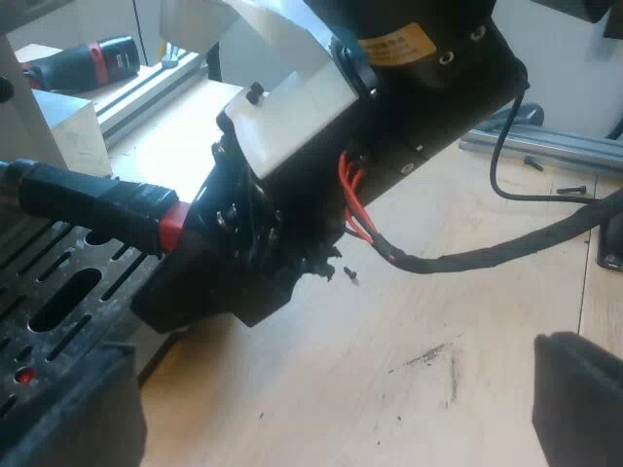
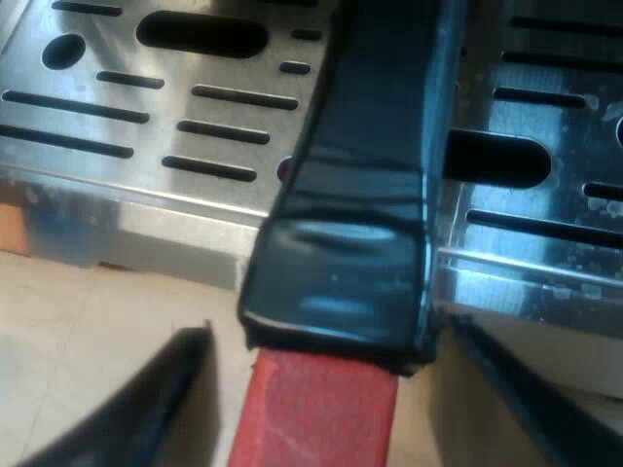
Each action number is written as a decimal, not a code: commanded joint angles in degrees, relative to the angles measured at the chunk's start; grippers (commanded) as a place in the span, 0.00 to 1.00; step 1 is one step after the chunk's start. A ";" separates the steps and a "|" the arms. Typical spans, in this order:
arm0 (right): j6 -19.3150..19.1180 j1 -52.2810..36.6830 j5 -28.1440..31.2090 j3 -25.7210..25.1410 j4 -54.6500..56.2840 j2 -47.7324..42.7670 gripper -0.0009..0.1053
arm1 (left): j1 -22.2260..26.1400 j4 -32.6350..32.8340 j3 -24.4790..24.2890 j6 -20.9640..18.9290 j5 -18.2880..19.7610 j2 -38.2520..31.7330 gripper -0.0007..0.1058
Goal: Grind coffee beans and then tamp
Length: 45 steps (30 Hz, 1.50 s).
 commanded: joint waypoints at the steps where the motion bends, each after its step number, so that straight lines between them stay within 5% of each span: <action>1: -0.73 -0.16 -0.52 0.02 -0.32 -0.19 0.28 | -0.32 -0.60 -0.28 -0.21 -0.30 0.04 0.78; 5: -0.73 -0.16 -0.52 0.02 -0.32 -0.19 0.01 | -0.32 -0.60 -0.28 -0.21 -0.30 0.04 0.78; 19: -4.26 3.03 -0.52 0.02 0.20 -2.87 0.01 | -0.32 -0.60 -0.28 -0.21 -0.30 0.04 0.78; 40: -2.76 11.17 8.40 0.40 14.10 -11.20 0.01 | -0.32 -0.60 -0.28 -0.33 -0.30 0.04 0.78; 45: -0.39 12.89 8.98 1.13 19.82 -14.77 0.01 | -0.32 -0.60 -0.65 -4.45 -0.30 -0.09 0.78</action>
